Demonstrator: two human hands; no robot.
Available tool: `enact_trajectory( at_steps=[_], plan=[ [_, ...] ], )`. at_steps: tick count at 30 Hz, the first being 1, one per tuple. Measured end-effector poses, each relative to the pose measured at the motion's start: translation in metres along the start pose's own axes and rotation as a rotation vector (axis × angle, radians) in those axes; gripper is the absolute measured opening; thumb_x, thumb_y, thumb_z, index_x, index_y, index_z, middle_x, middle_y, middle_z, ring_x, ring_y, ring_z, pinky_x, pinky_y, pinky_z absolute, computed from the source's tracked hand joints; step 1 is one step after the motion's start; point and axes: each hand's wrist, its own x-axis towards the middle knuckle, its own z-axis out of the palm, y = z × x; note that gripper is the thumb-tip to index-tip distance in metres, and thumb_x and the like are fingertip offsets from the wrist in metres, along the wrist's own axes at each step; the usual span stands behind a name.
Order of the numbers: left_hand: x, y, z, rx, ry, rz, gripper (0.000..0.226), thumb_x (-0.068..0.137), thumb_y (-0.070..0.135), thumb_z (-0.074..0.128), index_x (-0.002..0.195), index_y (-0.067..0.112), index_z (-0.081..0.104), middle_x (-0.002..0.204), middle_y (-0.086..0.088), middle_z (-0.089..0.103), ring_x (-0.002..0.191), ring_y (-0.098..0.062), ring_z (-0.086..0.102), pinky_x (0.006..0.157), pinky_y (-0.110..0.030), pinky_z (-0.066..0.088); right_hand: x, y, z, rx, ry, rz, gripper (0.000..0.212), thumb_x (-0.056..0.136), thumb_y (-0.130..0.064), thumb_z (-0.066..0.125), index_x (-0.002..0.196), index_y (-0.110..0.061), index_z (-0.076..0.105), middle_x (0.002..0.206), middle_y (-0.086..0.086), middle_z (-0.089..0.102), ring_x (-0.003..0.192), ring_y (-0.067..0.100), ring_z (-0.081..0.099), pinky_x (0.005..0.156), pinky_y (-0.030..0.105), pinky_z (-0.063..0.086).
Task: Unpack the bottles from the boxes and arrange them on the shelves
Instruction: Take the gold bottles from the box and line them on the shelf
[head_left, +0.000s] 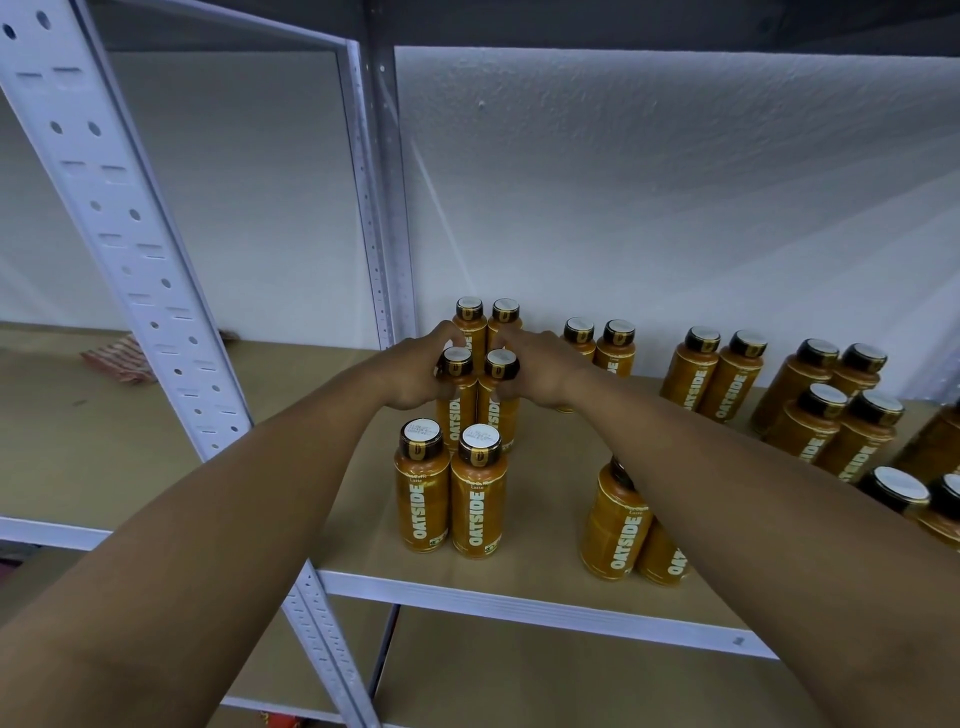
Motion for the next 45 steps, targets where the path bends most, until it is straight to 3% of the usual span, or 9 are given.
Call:
enact_trajectory(
  at_steps=[11, 15, 17, 21, 24, 26, 32, 41, 45],
  plan=[
    [-0.001, 0.001, -0.001, -0.014, 0.001, 0.000, 0.058, 0.092, 0.024, 0.073, 0.131, 0.033, 0.030, 0.124, -0.005, 0.060, 0.101, -0.023, 0.062, 0.079, -0.036, 0.055, 0.001, 0.003, 0.000, 0.019, -0.007, 0.001, 0.061, 0.083, -0.033, 0.081, 0.133, -0.026, 0.045, 0.125, 0.008, 0.063, 0.094, 0.020, 0.054, 0.062, 0.029, 0.037],
    [-0.002, 0.007, -0.008, -0.035, -0.050, -0.030, 0.061, 0.092, 0.027, 0.074, 0.135, 0.032, 0.031, 0.129, -0.006, 0.058, 0.106, -0.024, 0.060, 0.085, -0.039, 0.055, -0.002, 0.004, -0.004, 0.083, -0.028, 0.021, 0.072, 0.082, -0.047, 0.079, 0.141, -0.028, 0.041, 0.132, 0.007, 0.062, 0.106, 0.024, 0.060, 0.079, 0.035, 0.051],
    [-0.003, 0.011, -0.014, -0.071, -0.051, -0.050, 0.065, 0.092, 0.032, 0.074, 0.141, 0.031, 0.032, 0.135, -0.005, 0.056, 0.110, -0.023, 0.058, 0.088, -0.037, 0.053, -0.006, 0.006, -0.012, 0.108, -0.003, 0.034, 0.073, 0.085, -0.054, 0.073, 0.145, -0.028, 0.040, 0.135, 0.007, 0.061, 0.116, 0.025, 0.060, 0.087, 0.036, 0.050],
    [-0.003, 0.021, -0.028, -0.085, -0.001, -0.066, 0.058, 0.094, 0.041, 0.070, 0.142, 0.030, 0.040, 0.145, -0.004, 0.053, 0.115, -0.021, 0.056, 0.091, -0.033, 0.051, -0.017, 0.019, -0.038, 0.112, 0.042, 0.072, 0.062, 0.088, -0.061, 0.065, 0.138, -0.028, 0.049, 0.125, 0.003, 0.064, 0.113, 0.024, 0.059, 0.082, 0.034, 0.046],
    [-0.001, 0.028, -0.036, -0.051, 0.049, -0.065, 0.049, 0.094, 0.044, 0.068, 0.137, 0.030, 0.049, 0.143, -0.002, 0.054, 0.114, -0.021, 0.059, 0.087, -0.031, 0.050, -0.024, 0.038, -0.052, 0.105, 0.060, 0.086, 0.047, 0.091, -0.053, 0.066, 0.130, -0.028, 0.054, 0.125, 0.005, 0.066, 0.107, 0.023, 0.061, 0.088, 0.038, 0.053],
    [0.001, 0.035, -0.041, -0.030, 0.084, -0.034, 0.044, 0.094, 0.042, 0.068, 0.133, 0.028, 0.054, 0.140, -0.002, 0.057, 0.110, -0.019, 0.059, 0.085, -0.030, 0.049, -0.030, 0.051, -0.060, 0.100, 0.075, 0.098, 0.042, 0.093, -0.050, 0.066, 0.127, -0.028, 0.056, 0.126, 0.004, 0.065, 0.108, 0.022, 0.061, 0.084, 0.034, 0.051],
    [0.012, 0.068, -0.049, 0.021, 0.155, 0.043, 0.024, 0.095, 0.038, 0.067, 0.116, 0.029, 0.059, 0.128, 0.000, 0.064, 0.102, -0.021, 0.065, 0.086, -0.038, 0.057, -0.051, 0.084, -0.086, 0.094, 0.115, 0.137, 0.042, 0.091, -0.052, 0.067, 0.124, -0.027, 0.059, 0.127, 0.003, 0.066, 0.111, 0.021, 0.061, 0.085, 0.033, 0.050],
    [0.048, 0.115, -0.033, 0.038, 0.139, 0.090, 0.026, 0.095, 0.039, 0.067, 0.118, 0.027, 0.061, 0.120, 0.001, 0.067, 0.096, -0.018, 0.065, 0.085, -0.035, 0.058, -0.066, 0.130, -0.104, 0.092, 0.152, 0.198, 0.042, 0.091, -0.049, 0.070, 0.125, -0.027, 0.059, 0.130, 0.002, 0.065, 0.109, 0.019, 0.061, 0.083, 0.031, 0.046],
    [0.069, 0.126, -0.018, 0.054, 0.078, 0.064, 0.037, 0.094, 0.039, 0.069, 0.127, 0.028, 0.056, 0.126, -0.001, 0.064, 0.102, -0.018, 0.062, 0.086, -0.033, 0.055, -0.062, 0.142, -0.099, 0.116, 0.118, 0.201, 0.044, 0.090, -0.046, 0.071, 0.127, -0.026, 0.058, 0.128, 0.003, 0.065, 0.109, 0.019, 0.060, 0.085, 0.031, 0.048]
  ],
)
